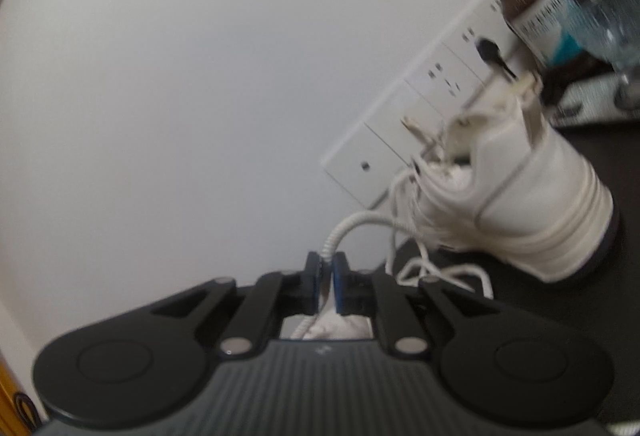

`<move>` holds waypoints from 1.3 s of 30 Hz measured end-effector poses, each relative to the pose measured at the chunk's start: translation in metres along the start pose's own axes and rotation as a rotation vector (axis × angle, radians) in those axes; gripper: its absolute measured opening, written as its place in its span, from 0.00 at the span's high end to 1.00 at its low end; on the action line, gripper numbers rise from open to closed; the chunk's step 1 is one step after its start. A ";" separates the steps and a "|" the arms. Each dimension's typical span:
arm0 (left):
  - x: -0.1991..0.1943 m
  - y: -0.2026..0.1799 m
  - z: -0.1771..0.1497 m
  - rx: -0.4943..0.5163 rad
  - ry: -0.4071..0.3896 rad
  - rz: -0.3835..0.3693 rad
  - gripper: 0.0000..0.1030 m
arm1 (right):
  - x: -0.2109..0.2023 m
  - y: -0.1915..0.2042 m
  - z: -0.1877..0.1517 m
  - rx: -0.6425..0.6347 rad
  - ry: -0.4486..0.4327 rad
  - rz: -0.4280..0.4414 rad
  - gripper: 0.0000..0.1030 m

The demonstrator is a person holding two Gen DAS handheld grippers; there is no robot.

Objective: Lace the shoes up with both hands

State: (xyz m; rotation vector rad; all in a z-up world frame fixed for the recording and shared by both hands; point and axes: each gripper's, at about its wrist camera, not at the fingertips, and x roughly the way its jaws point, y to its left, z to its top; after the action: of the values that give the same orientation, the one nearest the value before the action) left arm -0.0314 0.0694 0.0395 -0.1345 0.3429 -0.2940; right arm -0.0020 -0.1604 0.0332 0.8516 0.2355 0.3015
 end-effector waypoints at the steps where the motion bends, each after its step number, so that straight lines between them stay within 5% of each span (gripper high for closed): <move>1: 0.000 0.000 0.000 0.000 -0.001 0.000 0.00 | 0.002 0.000 -0.001 0.001 0.012 0.007 0.91; 4: 0.000 0.000 0.000 -0.003 0.000 -0.004 0.00 | -0.001 0.002 -0.003 -0.002 0.032 0.032 0.88; 6: 0.000 0.001 0.000 -0.004 0.000 -0.005 0.00 | -0.005 0.005 -0.004 -0.002 0.049 0.044 0.75; 10: 0.001 0.001 -0.001 -0.006 0.001 -0.007 0.00 | -0.003 0.009 -0.008 -0.003 0.118 0.072 0.75; 14: 0.002 0.001 -0.001 -0.007 0.001 -0.009 0.00 | 0.002 0.012 -0.010 0.004 0.164 0.084 0.94; 26: 0.002 0.003 -0.002 -0.009 0.001 -0.010 0.00 | -0.001 0.005 -0.001 0.001 0.047 0.035 0.95; 32: 0.002 0.003 -0.002 -0.009 0.001 -0.010 0.00 | 0.003 0.001 0.000 0.046 0.100 0.049 0.89; 35: 0.001 0.002 -0.002 -0.009 0.000 -0.010 0.00 | 0.006 0.001 -0.003 0.056 0.140 0.059 0.73; 39: 0.002 0.002 -0.002 -0.010 0.000 -0.011 0.00 | 0.011 0.003 -0.007 0.050 0.201 0.091 0.74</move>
State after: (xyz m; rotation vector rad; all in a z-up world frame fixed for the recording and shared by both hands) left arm -0.0299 0.0711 0.0372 -0.1465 0.3441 -0.3035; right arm 0.0051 -0.1497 0.0302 0.8833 0.3930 0.4683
